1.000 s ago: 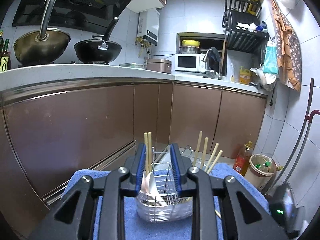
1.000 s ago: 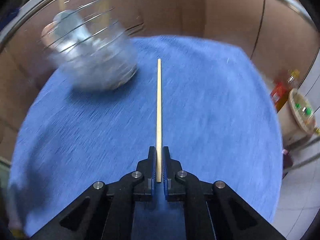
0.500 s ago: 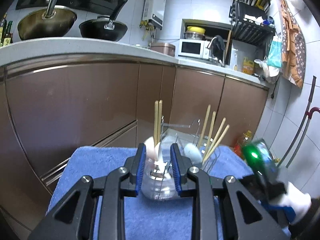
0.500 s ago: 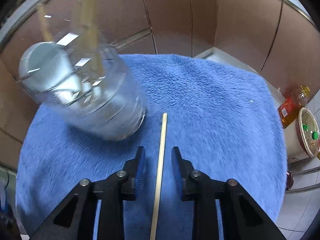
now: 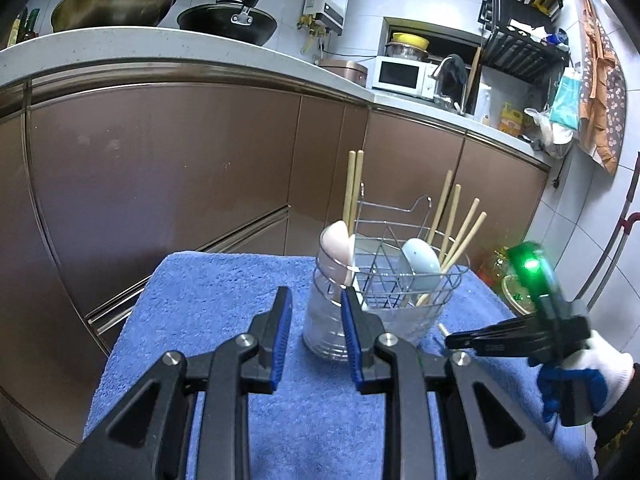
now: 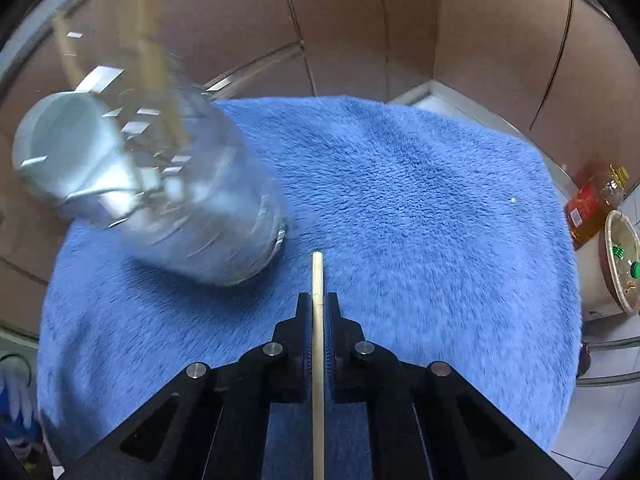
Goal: Organize utensils
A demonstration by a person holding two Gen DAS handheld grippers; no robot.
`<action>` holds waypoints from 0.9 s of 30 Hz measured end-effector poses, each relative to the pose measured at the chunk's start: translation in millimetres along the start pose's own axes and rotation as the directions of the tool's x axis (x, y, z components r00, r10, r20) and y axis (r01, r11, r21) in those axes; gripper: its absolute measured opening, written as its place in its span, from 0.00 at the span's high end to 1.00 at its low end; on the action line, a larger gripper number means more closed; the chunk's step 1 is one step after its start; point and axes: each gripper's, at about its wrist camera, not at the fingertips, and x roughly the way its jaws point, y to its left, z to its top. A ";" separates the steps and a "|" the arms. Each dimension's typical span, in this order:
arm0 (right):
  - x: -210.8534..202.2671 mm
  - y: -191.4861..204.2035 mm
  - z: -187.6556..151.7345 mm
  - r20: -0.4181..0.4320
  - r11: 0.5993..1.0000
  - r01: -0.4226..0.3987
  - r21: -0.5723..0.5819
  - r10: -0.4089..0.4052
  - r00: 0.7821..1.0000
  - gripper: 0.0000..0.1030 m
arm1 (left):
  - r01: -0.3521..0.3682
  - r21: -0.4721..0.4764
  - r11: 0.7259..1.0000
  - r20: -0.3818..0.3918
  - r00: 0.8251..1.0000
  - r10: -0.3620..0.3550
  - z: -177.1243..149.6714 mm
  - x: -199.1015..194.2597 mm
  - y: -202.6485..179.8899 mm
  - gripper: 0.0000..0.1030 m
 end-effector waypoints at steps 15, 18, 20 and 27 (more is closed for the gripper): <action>-174.5 78.5 -1.9 0.486 0.976 -0.102 -0.193 0.185 0.854 0.94 | 0.005 -0.050 0.999 0.040 0.999 -0.003 0.2 -36.8 8.8 0.77; -208.4 94.7 8.9 0.584 0.972 -0.110 -0.210 0.215 0.783 0.94 | -0.001 -0.061 0.998 0.045 0.999 0.004 1.4 -40.1 13.5 0.77; -224.2 102.4 22.4 0.650 0.975 -0.089 -0.202 0.201 0.733 0.94 | -0.006 -0.069 0.998 0.045 0.999 0.009 1.2 -40.4 17.1 0.77; -231.6 109.3 45.9 0.740 0.992 0.025 -0.128 0.078 0.668 0.94 | -0.013 -0.092 0.996 0.037 0.999 0.016 -3.2 -38.1 26.3 0.77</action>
